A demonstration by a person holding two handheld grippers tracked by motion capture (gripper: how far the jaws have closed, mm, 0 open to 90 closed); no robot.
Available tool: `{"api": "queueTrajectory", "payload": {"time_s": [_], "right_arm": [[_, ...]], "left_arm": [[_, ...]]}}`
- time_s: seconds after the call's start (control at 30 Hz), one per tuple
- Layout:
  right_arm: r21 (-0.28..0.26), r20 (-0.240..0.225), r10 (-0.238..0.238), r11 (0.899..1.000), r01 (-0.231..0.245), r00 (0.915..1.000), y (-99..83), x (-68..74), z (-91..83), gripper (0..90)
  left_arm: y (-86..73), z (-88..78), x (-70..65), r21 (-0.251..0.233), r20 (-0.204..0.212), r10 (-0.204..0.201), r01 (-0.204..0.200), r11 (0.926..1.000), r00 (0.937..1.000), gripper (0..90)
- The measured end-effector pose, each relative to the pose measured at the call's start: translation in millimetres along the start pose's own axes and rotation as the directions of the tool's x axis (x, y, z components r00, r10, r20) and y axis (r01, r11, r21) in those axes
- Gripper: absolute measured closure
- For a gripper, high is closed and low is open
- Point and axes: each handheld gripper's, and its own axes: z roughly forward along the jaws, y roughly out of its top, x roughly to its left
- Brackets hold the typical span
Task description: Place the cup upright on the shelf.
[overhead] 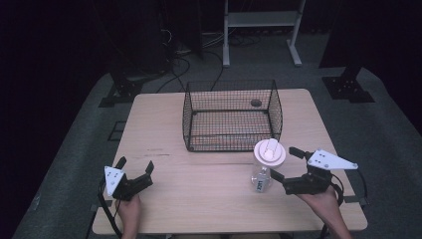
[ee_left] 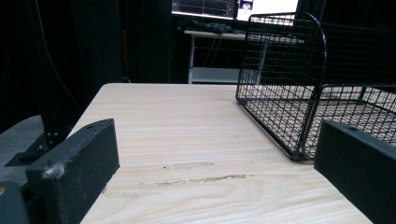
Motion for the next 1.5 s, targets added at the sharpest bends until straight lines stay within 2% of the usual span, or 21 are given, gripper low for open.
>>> {"api": "queueTrajectory", "payload": {"time_s": [0.47, 0.73, 0.97, 1.0, 1.23, 1.5], "right_arm": [[0.016, -0.052, 0.009, 1.0, -0.008, 0.9986, -0.1, -12.7, 11.1, 0.6], [0.03, -0.111, 0.033, 0.999, -0.029, 0.9932, -0.7, -22.0, 21.0, 0.6], [0.033, -0.141, 0.043, 0.999, -0.038, 0.9892, -1.1, -24.0, 27.9, 0.6], [0.036, -0.156, 0.047, 0.998, -0.042, 0.9866, -1.4, -24.4, 30.4, 0.7], [0.044, -0.17, 0.034, 0.999, -0.026, 0.9848, -2.0, -21.5, 38.0, 0.7], [0.034, -0.16, 0.008, 0.999, -0.003, 0.9871, -0.3, -15.4, 40.8, 3.4]], "left_arm": [[-0.1, -0.3, -0.1, 0.001, 0.002, 0.002, -0.002, 1.0, 1.0, 0.0], [-0.2, -0.4, -0.2, 0.001, 0.002, 0.002, -0.002, 1.0, 1.0, 0.0], [-0.2, -0.5, -0.3, 0.001, 0.003, 0.002, -0.002, 1.0, 1.0, 0.0], [-0.2, -0.4, -0.4, 0.001, 0.004, 0.003, -0.003, 1.0, 1.0, 0.0], [-0.2, -0.5, -0.1, 0.002, 0.004, 0.002, -0.002, 1.0, 1.0, 0.0], [-0.1, -0.6, 0.0, 0.001, 0.003, 0.002, -0.002, 1.0, 1.0, 0.0]]}}
